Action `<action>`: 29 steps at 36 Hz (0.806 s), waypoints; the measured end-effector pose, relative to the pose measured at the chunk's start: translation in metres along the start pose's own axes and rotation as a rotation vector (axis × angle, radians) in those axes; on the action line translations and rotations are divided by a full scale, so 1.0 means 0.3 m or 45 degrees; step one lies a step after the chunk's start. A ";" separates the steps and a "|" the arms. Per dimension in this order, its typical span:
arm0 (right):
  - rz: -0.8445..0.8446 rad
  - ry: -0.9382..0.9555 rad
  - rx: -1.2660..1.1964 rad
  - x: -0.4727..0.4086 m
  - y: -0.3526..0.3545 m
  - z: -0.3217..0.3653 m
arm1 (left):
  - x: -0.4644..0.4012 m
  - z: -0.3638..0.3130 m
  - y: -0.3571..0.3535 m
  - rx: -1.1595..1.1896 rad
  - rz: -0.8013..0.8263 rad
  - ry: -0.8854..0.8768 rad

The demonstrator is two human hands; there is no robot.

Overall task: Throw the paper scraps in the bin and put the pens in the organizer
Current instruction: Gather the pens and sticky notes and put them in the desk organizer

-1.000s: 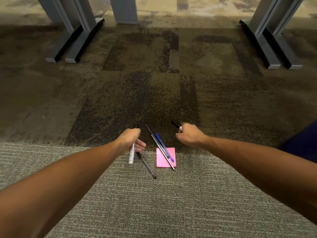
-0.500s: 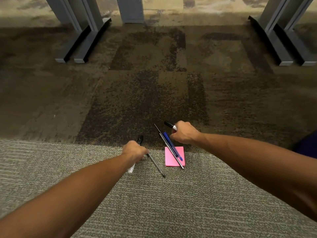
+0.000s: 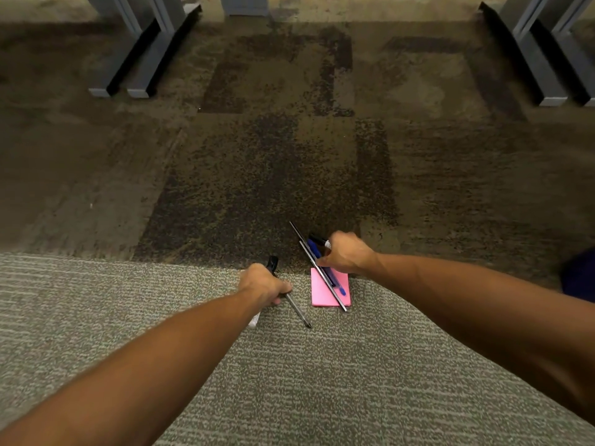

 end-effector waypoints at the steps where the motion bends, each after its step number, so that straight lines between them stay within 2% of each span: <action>1: 0.001 0.007 0.005 -0.002 -0.001 0.001 | -0.003 -0.001 -0.002 -0.004 0.008 0.006; 10: 0.064 0.027 -0.003 -0.004 -0.012 -0.007 | -0.005 -0.009 0.010 -0.014 0.041 0.016; 17: 0.138 0.059 -0.027 0.032 0.024 -0.003 | 0.001 -0.035 0.033 -0.093 -0.131 -0.083; 23: 0.127 0.039 -0.088 0.064 0.063 -0.006 | 0.019 -0.079 0.065 0.023 -0.208 -0.161; 29: 0.118 0.041 -0.191 0.101 0.099 0.003 | 0.043 -0.119 0.072 0.148 -0.196 -0.225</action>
Point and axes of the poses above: each hand's wrist, its own x-axis away from the middle knuckle, its own y-axis out of the back of the hand, z = x × y, the point moved 3 cm from there along -x, towards the middle knuckle, and after that the axes turned 7 degrees about z, right-handed, at the moved point
